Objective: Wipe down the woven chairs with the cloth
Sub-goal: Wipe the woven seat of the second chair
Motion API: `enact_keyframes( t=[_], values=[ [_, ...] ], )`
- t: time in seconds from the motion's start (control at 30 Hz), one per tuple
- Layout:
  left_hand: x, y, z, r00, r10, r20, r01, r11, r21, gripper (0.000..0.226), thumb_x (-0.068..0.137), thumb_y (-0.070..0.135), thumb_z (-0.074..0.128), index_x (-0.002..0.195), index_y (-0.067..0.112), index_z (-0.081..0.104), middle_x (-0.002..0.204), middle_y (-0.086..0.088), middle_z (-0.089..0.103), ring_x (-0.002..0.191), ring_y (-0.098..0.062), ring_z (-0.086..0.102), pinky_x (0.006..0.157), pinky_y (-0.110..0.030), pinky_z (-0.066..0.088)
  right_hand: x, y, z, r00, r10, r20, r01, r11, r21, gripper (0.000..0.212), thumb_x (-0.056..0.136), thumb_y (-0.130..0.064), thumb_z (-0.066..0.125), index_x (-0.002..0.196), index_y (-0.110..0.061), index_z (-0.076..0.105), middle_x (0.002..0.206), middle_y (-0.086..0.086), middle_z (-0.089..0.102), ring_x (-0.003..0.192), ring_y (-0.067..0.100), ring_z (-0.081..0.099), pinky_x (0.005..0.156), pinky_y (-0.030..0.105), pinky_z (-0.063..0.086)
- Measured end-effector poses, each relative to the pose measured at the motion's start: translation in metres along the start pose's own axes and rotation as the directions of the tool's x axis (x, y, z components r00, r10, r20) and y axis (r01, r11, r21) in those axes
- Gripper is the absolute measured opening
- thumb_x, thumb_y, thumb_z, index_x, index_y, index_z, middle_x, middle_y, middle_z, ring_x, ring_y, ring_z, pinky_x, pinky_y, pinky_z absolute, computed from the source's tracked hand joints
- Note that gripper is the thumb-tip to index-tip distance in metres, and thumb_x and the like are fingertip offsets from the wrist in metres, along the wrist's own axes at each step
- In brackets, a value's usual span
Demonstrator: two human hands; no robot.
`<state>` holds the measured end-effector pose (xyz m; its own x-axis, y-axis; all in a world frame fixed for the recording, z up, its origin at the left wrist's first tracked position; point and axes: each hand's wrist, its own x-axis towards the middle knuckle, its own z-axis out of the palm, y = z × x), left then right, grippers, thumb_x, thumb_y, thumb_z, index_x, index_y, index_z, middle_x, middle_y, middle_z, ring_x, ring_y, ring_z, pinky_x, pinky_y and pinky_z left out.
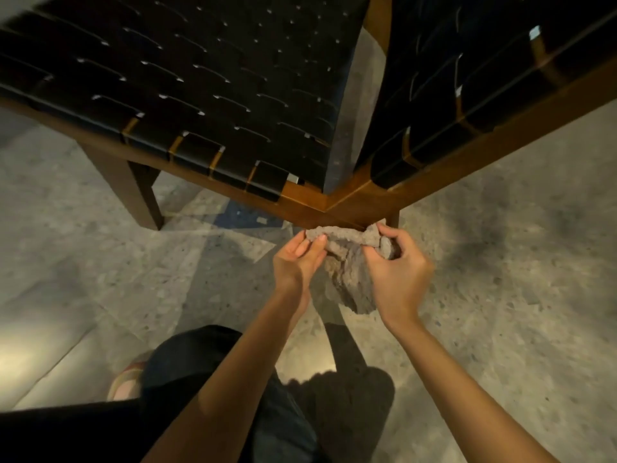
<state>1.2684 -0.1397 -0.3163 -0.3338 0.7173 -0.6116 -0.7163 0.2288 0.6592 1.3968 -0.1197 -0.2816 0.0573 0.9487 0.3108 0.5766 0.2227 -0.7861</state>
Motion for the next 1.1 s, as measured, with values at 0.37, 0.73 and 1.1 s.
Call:
enact_keyframes(
  t=[0.37, 0.73, 1.1],
  values=[
    [-0.007, 0.017, -0.008, 0.990, -0.015, 0.138, -0.015, 0.977, 0.213, 0.051, 0.085, 0.001, 0.065, 0.121, 0.032, 0.045, 0.112, -0.005, 0.060, 0.091, -0.014, 0.065, 0.055, -0.023, 0.055, 0.007, -0.044, -0.020, 0.840, -0.469, 0.273, 0.472, 0.880, 0.059, 0.035, 0.079, -0.006, 0.073, 0.113, -0.012, 0.065, 0.113, -0.012, 0.057, 0.109, 0.005, 0.053, 0.094, 0.023, 0.046],
    [-0.005, 0.036, -0.061, 0.990, 0.053, -0.133, -0.021, 0.972, 0.233, 0.011, 0.093, 0.019, 0.058, 0.093, 0.026, 0.048, 0.103, 0.000, 0.054, 0.083, -0.014, 0.061, 0.070, -0.032, 0.057, 0.027, -0.077, 0.003, 0.750, -0.514, 0.416, 0.609, 0.782, -0.133, 0.045, 0.084, -0.005, 0.067, 0.128, -0.009, 0.058, 0.128, 0.006, 0.057, 0.118, 0.022, 0.049, 0.101, 0.013, 0.029],
    [0.008, 0.040, -0.028, 0.981, 0.189, -0.043, -0.188, 0.982, 0.029, 0.045, 0.088, 0.016, 0.066, 0.127, 0.004, 0.048, 0.123, -0.012, 0.061, 0.111, -0.021, 0.061, 0.098, -0.040, 0.049, 0.035, -0.077, 0.048, 0.771, -0.460, 0.441, 0.552, 0.828, -0.101, 0.038, 0.091, -0.005, 0.060, 0.129, -0.007, 0.058, 0.130, 0.007, 0.057, 0.119, 0.021, 0.053, 0.099, 0.021, 0.038]
  ],
)
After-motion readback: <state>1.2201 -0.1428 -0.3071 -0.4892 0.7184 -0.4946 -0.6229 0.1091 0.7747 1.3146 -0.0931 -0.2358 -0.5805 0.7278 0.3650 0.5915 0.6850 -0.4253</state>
